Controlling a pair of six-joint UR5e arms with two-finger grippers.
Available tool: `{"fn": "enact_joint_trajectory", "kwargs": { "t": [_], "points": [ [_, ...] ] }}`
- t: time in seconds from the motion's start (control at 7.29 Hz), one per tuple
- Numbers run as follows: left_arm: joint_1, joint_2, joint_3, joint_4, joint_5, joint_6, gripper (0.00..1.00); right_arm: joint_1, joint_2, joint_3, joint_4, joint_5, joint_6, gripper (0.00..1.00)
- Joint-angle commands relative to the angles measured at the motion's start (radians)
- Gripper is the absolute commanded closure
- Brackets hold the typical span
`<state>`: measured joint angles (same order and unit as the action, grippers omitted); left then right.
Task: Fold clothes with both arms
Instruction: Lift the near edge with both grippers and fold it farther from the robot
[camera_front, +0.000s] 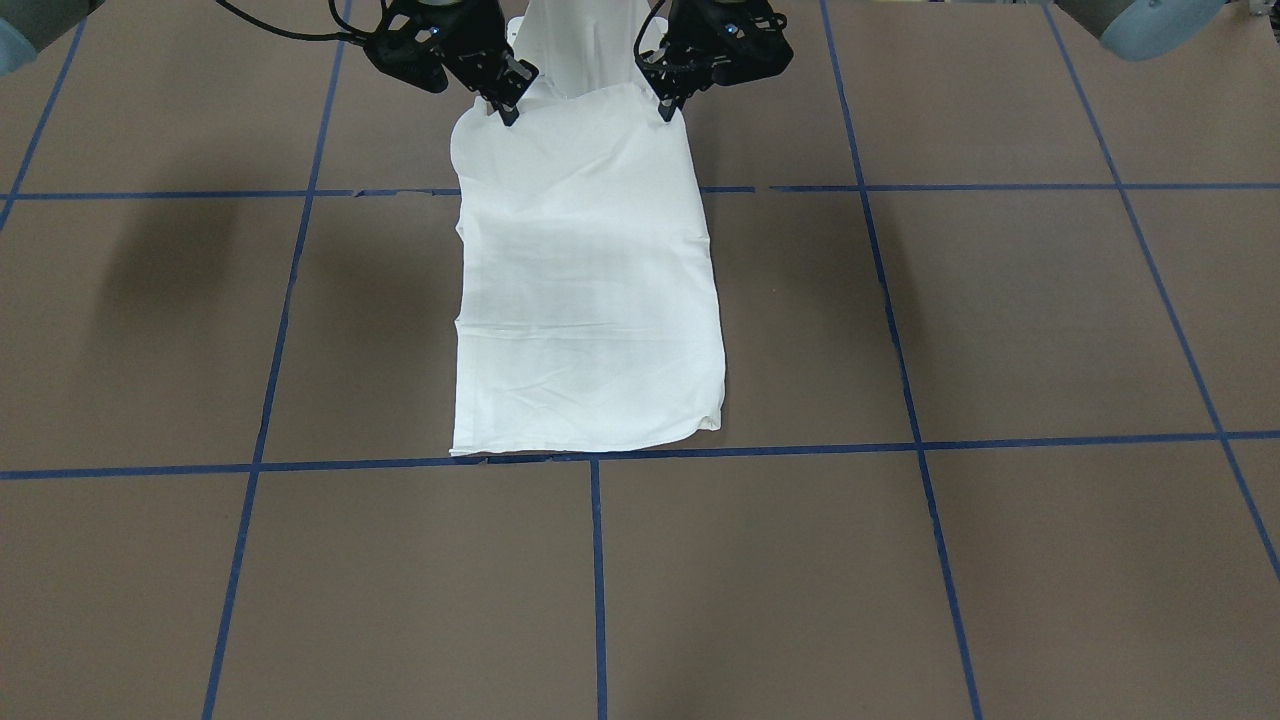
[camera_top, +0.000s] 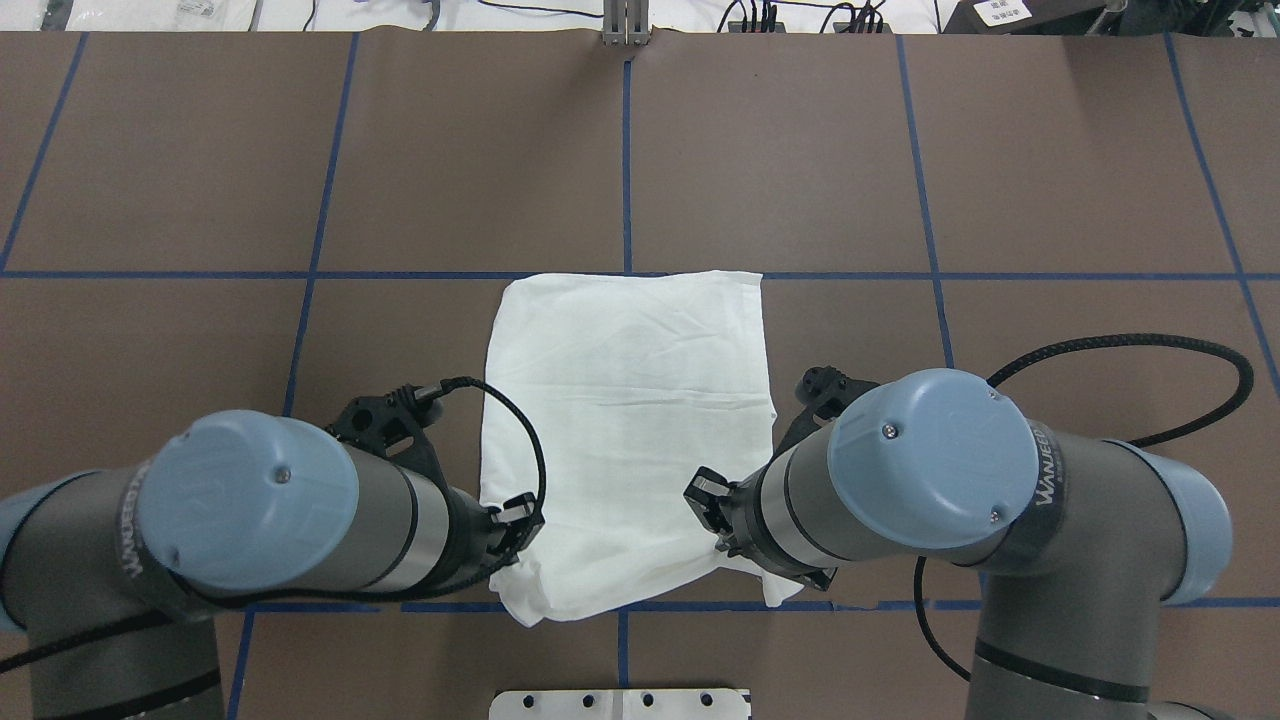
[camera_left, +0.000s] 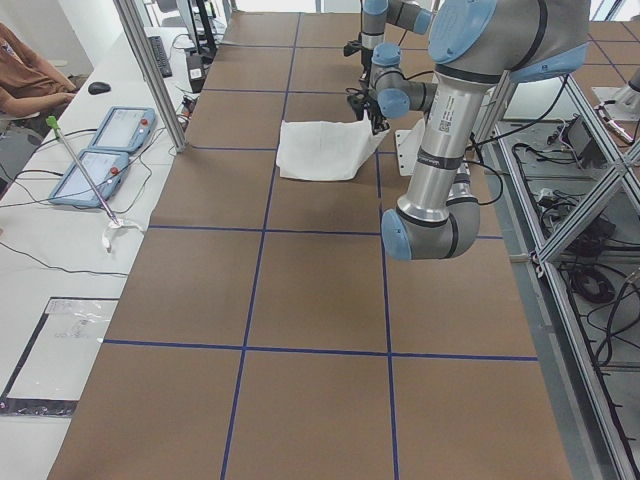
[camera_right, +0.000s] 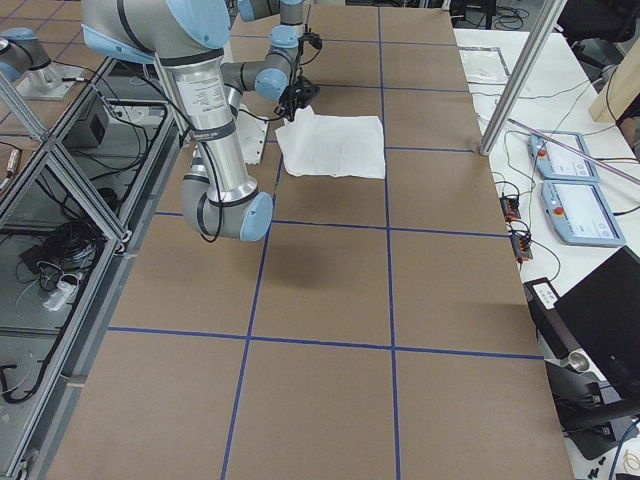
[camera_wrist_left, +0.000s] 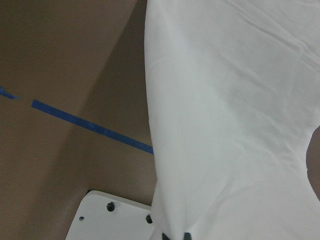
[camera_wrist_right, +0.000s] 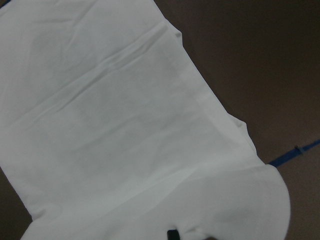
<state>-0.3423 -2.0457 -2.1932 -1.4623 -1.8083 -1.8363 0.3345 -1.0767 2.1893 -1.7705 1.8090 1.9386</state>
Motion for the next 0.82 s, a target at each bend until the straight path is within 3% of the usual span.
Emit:
{"fn": "enact_joint_trajectory", "kwargs": {
  "t": [0.0, 0.27, 0.69],
  "points": [
    [-0.177, -0.046, 0.07, -0.009, -0.069, 0.07, 1.0, 0.09, 0.078, -0.083, 0.005, -0.059, -0.131, 1.0],
    [-0.228, -0.07, 0.139, -0.051, -0.075, 0.086, 1.0, 0.185, 0.11, -0.117, 0.006, -0.053, -0.171, 1.0],
    [-0.294, -0.109, 0.298, -0.174, -0.075, 0.086, 1.0, 0.248, 0.206, -0.296, 0.08, -0.04, -0.187, 1.0]
  ]
}}
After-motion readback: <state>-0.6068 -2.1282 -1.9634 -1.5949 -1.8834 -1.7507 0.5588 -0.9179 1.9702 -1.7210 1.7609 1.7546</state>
